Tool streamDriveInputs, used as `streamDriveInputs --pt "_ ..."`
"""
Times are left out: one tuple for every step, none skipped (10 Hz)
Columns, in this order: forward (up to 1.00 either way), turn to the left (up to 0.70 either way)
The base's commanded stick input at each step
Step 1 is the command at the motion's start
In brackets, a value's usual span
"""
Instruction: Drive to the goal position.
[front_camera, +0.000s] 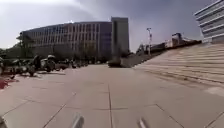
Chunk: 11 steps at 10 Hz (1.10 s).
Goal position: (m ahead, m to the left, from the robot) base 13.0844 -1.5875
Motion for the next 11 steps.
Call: streamDriveInputs --pt "0.99 0.00" --pt "0.99 0.00" --pt "0.99 0.00" --pt "0.99 0.00" --pt "0.99 0.00" --pt "0.99 0.00" --pt "0.99 0.23" --pt "0.99 0.40" --pt "0.99 0.17" --pt "0.99 0.00" --pt "0.99 0.00"
